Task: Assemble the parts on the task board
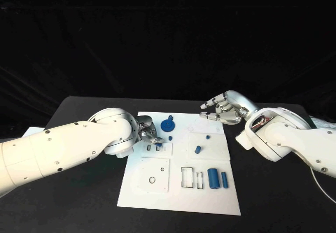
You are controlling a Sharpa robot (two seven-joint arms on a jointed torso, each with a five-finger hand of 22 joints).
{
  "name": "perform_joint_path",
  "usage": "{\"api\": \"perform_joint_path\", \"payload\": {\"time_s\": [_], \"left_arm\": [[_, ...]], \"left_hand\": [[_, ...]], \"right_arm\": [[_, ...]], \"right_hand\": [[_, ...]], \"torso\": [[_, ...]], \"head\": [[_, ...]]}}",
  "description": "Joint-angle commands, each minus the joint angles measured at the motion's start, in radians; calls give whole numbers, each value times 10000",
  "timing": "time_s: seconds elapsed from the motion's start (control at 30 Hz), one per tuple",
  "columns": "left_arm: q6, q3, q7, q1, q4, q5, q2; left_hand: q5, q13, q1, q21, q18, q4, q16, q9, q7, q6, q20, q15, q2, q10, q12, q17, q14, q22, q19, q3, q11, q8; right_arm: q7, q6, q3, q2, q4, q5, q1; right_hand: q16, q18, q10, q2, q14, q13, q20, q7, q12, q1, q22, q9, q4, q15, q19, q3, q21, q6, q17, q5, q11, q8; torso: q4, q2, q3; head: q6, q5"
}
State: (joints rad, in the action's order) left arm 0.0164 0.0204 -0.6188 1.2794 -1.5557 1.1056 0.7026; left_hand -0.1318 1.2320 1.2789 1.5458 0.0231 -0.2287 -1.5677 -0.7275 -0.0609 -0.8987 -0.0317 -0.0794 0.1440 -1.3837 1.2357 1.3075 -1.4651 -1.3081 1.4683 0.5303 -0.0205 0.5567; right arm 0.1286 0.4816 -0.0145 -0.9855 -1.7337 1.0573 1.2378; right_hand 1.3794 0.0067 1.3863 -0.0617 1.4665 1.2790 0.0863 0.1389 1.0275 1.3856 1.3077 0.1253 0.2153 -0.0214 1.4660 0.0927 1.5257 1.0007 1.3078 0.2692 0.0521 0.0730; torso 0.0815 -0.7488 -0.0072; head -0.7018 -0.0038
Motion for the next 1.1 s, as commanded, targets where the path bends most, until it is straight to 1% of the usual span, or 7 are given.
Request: {"api": "perform_joint_path", "payload": {"time_s": [0.03,0.17,0.27,0.4,0.6,0.9,1.1], "left_arm": [[-1495,-1,314,-123,-258,953,140],[-2042,5,376,-333,-526,1350,344],[-2090,6,350,-427,-632,1464,437],[-2074,7,300,-547,-718,1550,534],[-1790,7,76,-648,-690,1419,543],[-1865,7,-40,-805,-568,1089,419],[-1942,7,-14,-845,-520,1028,363]], "left_hand": [[11,67,-17,70,-161,1636,-31,-32,59,-26,-40,37,98,-121,84,2633,-1057,-2358,877,1703,5,59],[9,137,-55,106,-175,1667,-31,-49,68,-66,-32,28,153,-181,159,2633,-1057,-2412,907,1799,-5,65],[9,146,-64,108,-176,1672,-31,-52,70,-75,-30,26,163,-190,168,2633,-1057,-2415,909,1820,-7,66],[9,149,-68,108,-176,1674,-31,-54,71,-80,-29,25,168,-194,171,2633,-1057,-2415,909,1830,-8,66],[11,158,-84,108,-175,1676,-31,-57,74,-93,-27,23,180,-204,181,2633,-1057,-2415,909,1854,-10,68],[17,159,-132,105,-174,1661,-31,-63,79,-114,-24,21,180,-213,182,2633,-1057,-2411,907,1900,-12,66],[45,174,-186,113,-178,1637,-31,-67,85,-128,-21,19,171,-231,199,2633,-1057,-2423,914,1929,-15,61]], "right_arm": [[-9,-30,0,-18,-6,64,-8],[-18,-3,0,-31,-4,59,-8],[-23,5,0,-39,-6,57,-8],[-28,14,0,-51,-11,55,-8],[-42,-5,0,-48,-16,54,-8],[-60,-38,0,-26,-6,53,-8],[-63,-41,0,-19,-2,53,-9]], "right_hand": [[-56,136,8,115,588,-16,39,17,-58,-21,1905,15,33,-4,443,-25,22,43,627,21,-18,-1],[-56,136,8,115,588,-16,39,17,-58,-21,1905,15,33,-4,443,-25,22,43,627,21,-18,-1],[-56,136,8,115,588,-16,39,17,-58,-21,1905,15,33,-4,443,-25,22,43,627,21,-18,-1],[-56,136,8,115,588,-16,39,17,-58,-21,1905,15,33,-4,443,-25,22,43,627,21,-18,-1],[-56,136,8,115,588,-16,39,17,-58,-21,1905,15,33,-4,443,-25,22,43,627,21,-18,-1],[-56,139,10,108,589,-15,40,15,-54,-31,1895,15,41,-3,434,-37,16,43,628,20,-19,-2],[-56,139,10,108,589,-15,40,15,-54,-31,1895,15,41,-3,434,-37,16,43,628,20,-19,-2]], "torso": [[50,15,4],[70,24,12],[59,18,0],[59,13,6],[49,7,8],[36,2,9],[55,10,14]], "head": [[-10,-2],[-34,4],[-57,26],[-56,22],[-84,30],[-122,-7],[-140,-30]]}}
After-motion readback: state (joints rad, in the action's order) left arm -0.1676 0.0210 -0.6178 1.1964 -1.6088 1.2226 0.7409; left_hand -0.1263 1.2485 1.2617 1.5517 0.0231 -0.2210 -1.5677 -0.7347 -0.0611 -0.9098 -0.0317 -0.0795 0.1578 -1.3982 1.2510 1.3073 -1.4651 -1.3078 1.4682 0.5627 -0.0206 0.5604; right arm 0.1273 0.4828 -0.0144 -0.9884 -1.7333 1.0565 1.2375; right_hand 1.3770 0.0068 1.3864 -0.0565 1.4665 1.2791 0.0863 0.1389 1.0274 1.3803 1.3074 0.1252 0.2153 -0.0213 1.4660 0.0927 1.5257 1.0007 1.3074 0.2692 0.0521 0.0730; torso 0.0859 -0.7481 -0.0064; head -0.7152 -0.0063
